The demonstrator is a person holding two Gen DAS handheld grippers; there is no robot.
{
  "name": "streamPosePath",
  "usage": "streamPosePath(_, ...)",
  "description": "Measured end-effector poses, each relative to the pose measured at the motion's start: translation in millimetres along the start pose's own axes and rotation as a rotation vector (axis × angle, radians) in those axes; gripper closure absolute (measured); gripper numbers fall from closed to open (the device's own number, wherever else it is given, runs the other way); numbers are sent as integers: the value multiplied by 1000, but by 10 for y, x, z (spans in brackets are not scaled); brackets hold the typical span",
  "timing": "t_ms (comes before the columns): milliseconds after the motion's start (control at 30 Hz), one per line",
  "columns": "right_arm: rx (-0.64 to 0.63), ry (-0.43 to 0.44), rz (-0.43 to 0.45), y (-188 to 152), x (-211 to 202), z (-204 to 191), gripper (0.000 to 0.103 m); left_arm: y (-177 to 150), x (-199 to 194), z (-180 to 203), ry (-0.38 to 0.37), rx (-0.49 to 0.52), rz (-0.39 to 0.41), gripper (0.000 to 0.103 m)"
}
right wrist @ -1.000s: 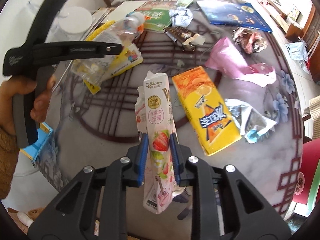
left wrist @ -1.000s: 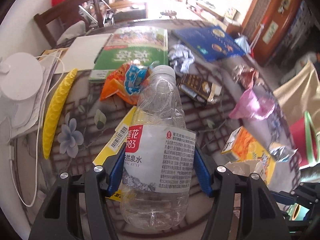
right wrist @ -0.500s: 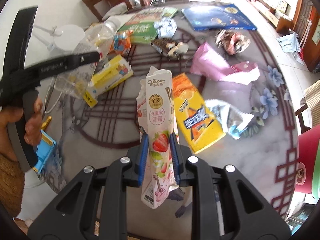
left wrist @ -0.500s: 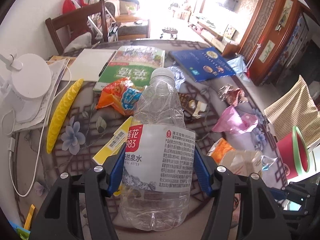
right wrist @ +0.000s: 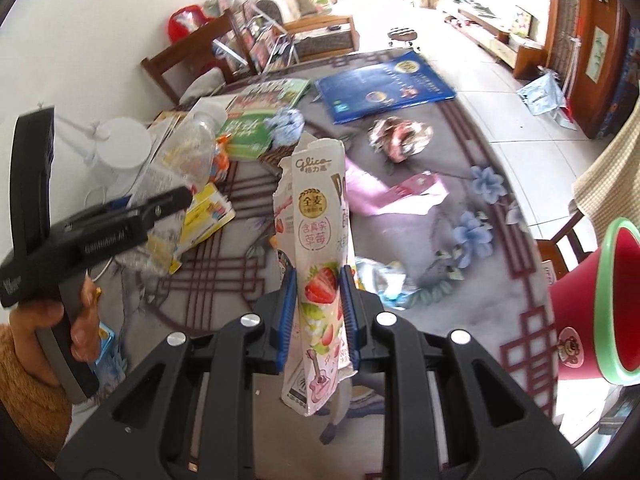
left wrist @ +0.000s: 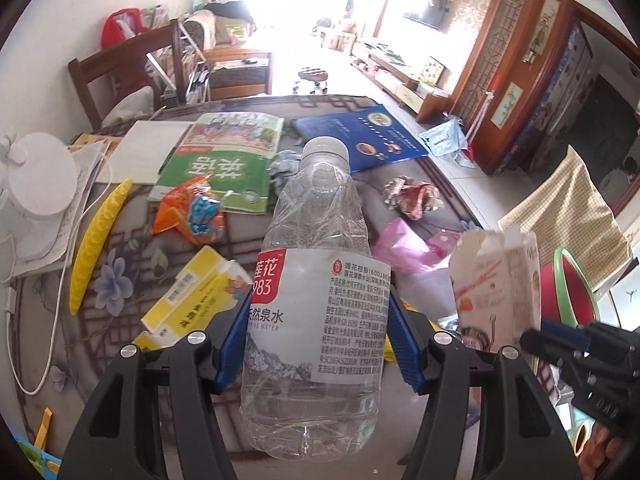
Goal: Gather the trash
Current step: 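Grasp clear water bottle with left tool while right tool grasps pink Pocky box, then carry bottle and Pocky box over the red bucket and open both tools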
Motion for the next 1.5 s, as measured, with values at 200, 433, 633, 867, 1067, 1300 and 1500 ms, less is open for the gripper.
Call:
streamPosePath(200,33,-18,17,18,-81,241,81,-19,39,261,-15,43,-8,44)
streamPosePath(433,42,-12,30,11,-173,536,81,-2,122,533,-9,49,-4,44)
streamPosePath(633,40,3,37,26,-253,844,81,-19,183,857,4,39,0,44)
streamPosePath(867,55,18,55,47,-357,1336,81,-11,293,1290,16,35,8,44)
streamPosePath(1067,71,20,77,78,-472,1765,81,17,403,1690,13,37,14,44)
streamPosePath(1300,105,11,97,69,-598,2217,81,28,569,2138,4,61,-1,44)
streamPosePath(1500,177,-15,117,13,-704,2697,81,48,710,2591,-26,113,-22,44)
Point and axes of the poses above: each gripper's, at about its wrist camera, not at the fingertips, and x roughly the way its jaws point, z to its right, y to its top, the point moved 5 cm from there along x, roughly the way its jaws point, and after that the axes turned 7 degrees about -y, right-handed, at the moved point
